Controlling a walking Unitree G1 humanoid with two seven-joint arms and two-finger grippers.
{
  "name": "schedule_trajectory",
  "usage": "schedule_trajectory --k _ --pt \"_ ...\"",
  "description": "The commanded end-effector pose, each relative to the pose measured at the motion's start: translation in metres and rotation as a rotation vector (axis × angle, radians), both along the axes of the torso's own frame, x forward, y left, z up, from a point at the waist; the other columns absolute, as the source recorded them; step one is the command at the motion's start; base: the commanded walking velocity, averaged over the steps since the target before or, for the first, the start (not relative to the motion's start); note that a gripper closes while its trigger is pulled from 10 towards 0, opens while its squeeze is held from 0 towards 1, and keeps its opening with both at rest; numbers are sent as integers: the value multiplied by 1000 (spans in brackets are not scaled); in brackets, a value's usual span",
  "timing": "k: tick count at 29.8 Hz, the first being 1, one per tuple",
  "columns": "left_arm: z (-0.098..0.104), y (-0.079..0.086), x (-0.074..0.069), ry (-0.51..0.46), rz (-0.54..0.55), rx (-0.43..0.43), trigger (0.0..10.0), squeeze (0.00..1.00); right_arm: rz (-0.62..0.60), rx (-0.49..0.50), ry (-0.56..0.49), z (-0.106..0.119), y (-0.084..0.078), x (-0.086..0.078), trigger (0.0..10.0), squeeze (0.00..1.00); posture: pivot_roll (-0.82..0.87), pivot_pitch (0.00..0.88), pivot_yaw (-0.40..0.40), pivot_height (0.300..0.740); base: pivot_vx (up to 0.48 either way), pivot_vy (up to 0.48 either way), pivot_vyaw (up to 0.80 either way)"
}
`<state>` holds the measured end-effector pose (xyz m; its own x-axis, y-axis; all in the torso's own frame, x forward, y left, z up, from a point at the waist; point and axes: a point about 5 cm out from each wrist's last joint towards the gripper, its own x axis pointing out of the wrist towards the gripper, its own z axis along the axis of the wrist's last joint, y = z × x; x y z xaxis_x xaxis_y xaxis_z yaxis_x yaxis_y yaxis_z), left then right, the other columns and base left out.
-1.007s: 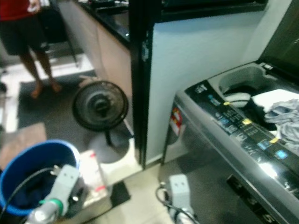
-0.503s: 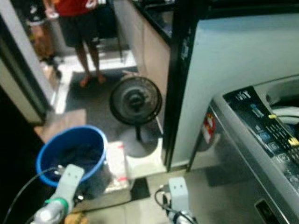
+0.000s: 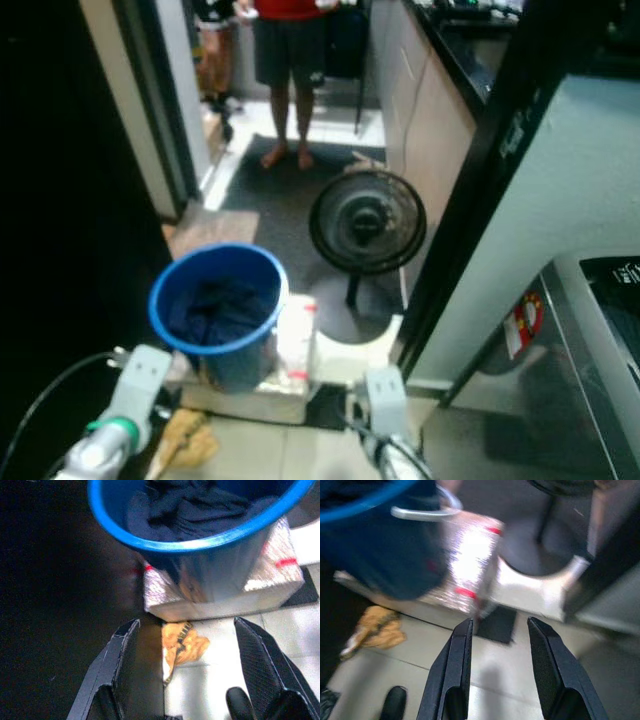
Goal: Clothes washing
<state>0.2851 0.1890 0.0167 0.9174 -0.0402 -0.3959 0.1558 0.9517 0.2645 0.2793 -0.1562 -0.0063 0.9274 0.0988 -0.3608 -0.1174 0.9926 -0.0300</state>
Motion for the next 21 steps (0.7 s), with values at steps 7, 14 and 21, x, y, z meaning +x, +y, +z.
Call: schedule_trajectory --k 7,14,21 --pt "-2 0 -2 -11 19 -12 10000 0 -45 60 5 -6 -2 -8 10000 0 -23 28 42 740 154 35 0" --pt "5 -3 3 -43 16 -20 10000 0 -35 98 -101 13 5 7 10000 0 -26 32 43 740 414 240 0" --pt "7 -6 5 -55 13 -25 10000 0 -25 111 -136 22 9 15 10000 0 -23 33 38 740 415 242 0"
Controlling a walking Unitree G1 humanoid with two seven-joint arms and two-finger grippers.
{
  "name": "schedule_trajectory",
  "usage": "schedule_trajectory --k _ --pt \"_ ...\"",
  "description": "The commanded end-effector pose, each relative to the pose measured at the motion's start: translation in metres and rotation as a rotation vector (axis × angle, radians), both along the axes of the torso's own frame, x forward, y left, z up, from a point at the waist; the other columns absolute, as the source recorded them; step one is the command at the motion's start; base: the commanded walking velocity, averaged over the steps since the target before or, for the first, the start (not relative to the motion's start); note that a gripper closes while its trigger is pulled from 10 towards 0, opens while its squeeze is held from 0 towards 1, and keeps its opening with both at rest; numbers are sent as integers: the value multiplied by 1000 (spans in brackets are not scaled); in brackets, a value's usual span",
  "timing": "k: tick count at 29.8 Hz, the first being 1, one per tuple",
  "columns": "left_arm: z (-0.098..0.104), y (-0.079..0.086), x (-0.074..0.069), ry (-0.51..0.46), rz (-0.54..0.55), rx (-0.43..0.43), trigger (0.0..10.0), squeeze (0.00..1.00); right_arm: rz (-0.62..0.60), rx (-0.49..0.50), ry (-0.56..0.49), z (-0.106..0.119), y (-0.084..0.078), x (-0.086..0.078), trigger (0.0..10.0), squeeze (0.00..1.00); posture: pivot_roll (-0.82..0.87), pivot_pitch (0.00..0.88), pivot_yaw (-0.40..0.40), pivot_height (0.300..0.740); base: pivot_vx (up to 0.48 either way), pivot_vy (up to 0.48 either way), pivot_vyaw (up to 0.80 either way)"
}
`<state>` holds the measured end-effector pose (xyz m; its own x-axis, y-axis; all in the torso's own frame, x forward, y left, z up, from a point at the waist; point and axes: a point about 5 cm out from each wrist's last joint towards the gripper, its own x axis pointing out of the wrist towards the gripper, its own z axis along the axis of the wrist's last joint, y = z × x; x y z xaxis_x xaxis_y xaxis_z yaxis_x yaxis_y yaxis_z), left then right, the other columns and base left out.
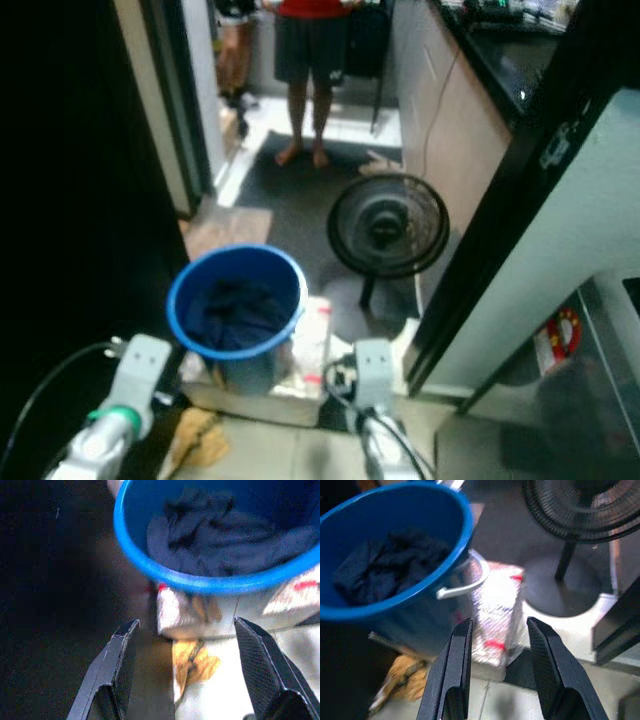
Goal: Clothes washing
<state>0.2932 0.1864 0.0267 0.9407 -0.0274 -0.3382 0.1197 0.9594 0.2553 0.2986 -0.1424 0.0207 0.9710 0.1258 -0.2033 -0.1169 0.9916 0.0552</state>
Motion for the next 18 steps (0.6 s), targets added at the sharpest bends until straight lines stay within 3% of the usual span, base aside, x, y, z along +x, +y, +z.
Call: schedule_trajectory --k 1,6,14,18 --pt "-3 -4 -3 6 -8 -7 10000 0 -21 9 18 -5 -5 -5 10000 0 -23 33 38 740 409 251 0" --pt "-3 -3 -4 7 -6 -4 10000 0 -18 8 21 -6 -5 -5 10000 0 -19 35 36 740 403 247 0" --pt "-4 -2 -4 11 -5 3 10000 0 -15 7 28 -7 -5 -7 10000 0 -22 32 40 740 331 0 0" --pt "-3 -3 -3 7 -12 -10 10000 0 -17 18 23 -6 -5 -6 10000 0 -23 29 41 740 0 0 0"
